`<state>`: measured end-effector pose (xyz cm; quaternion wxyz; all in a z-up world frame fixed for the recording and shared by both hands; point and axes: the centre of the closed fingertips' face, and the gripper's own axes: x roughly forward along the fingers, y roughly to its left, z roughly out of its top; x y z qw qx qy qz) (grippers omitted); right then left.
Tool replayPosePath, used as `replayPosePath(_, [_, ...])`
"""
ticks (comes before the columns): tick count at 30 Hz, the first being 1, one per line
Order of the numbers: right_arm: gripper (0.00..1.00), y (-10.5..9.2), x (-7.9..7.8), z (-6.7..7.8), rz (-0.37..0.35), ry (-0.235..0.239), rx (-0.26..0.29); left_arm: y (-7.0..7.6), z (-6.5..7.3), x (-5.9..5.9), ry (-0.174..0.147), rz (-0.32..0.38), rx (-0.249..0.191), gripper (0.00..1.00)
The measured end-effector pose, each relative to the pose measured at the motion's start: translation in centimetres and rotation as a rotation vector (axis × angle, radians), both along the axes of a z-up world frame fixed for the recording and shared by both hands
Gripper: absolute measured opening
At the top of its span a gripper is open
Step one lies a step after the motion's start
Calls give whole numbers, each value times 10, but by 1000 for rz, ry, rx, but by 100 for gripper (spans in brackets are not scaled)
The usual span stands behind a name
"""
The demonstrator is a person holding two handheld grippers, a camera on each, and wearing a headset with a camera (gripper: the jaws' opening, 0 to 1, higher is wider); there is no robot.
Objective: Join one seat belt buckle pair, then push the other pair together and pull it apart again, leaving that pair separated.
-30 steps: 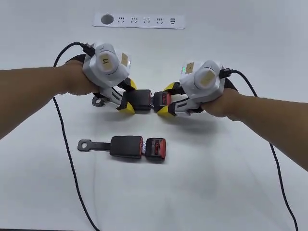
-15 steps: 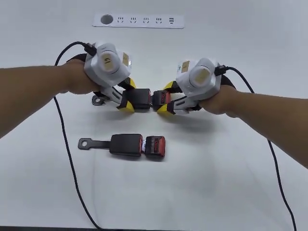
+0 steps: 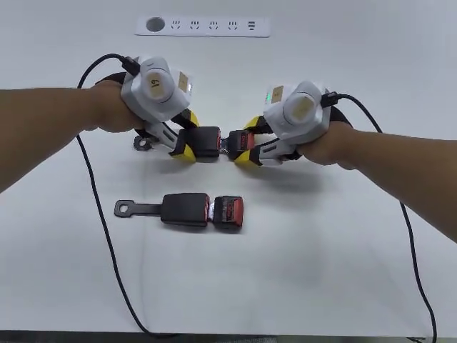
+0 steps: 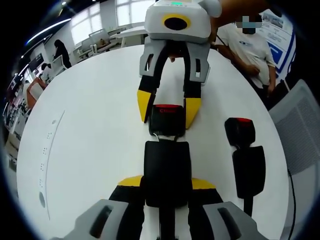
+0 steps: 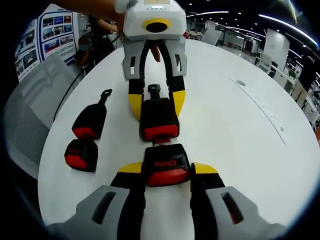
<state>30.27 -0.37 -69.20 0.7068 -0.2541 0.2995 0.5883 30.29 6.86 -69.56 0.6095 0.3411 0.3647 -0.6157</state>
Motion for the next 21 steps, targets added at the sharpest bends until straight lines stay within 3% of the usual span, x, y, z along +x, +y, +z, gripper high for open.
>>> replayPosePath(8, [32, -2, 3, -1, -17, -4, 7, -1, 1, 1, -1, 2, 10, 33])
replayPosePath(21, [32, -34, -10, -8, -43, 5, -4, -3, 2, -1, -3, 1, 11, 33])
